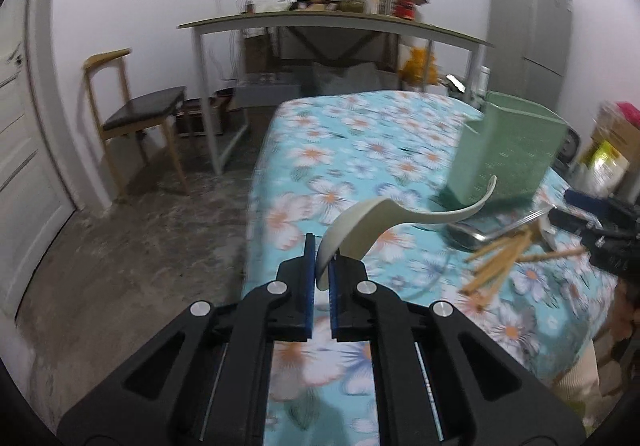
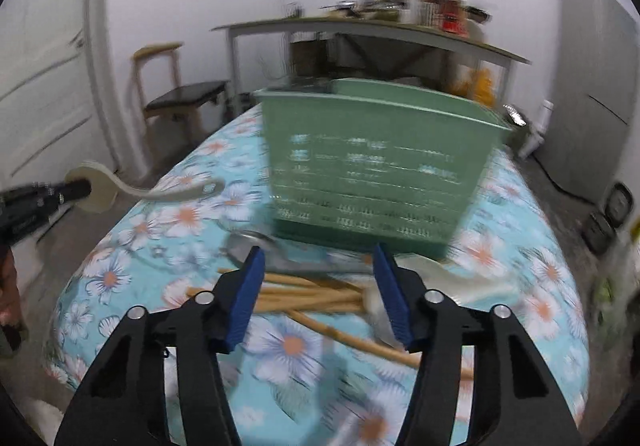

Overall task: Organize utensils
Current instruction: 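Lift the ladle with the left tool while the right tool grasps the green holder's rim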

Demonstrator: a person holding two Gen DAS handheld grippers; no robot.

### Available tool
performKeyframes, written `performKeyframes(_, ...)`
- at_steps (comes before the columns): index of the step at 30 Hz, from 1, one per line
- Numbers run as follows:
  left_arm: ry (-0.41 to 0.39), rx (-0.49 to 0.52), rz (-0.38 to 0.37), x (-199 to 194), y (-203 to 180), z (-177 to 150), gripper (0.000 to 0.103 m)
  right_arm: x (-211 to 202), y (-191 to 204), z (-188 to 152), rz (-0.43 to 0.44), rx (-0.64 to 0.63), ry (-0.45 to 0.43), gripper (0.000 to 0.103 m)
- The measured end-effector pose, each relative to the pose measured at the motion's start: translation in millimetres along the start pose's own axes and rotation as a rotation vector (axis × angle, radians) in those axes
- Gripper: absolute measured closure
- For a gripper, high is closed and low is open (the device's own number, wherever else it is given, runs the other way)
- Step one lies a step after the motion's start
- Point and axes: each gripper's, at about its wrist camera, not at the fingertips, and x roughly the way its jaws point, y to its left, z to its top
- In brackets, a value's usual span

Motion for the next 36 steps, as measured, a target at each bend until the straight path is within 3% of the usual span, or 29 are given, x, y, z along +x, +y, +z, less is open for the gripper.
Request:
performKeyframes(7,0.022,-0.075,0.072,7.0,38.6,1.0,0.098,60.6,55.6,12.0,0.067,-0.212,0.111,0.057)
performKeyframes(17,0.041,-0.122,0.078,22.5,57.2,-6.1,0.098,103.7,92.9,13.8,0.008,-0.397,0.226,0.064)
performKeyframes(20,0.042,-0.126,0.07,24.6,58.0,-6.3,0.098,108.0,100.7,15.0,-0.01,-0.411,0.233,0.076)
performKeyframes(22,0.04,-0.125,0.066,24.9,57.7,-5.9,0.098,109.2,103.1,15.7,-0.02,-0.4,0.24,0.089)
performKeyframes(25,0.03,-0.112,0.064,22.1,54.1,-4.7,0.098,106.9,95.3,17.6,-0.005,-0.348,0.244,0.097)
performKeyframes(36,-0.026,-0.076,0.052,4.7,37.2,7.7,0.098,38.9,41.1,42.5,0.005,-0.136,0.103,0.102)
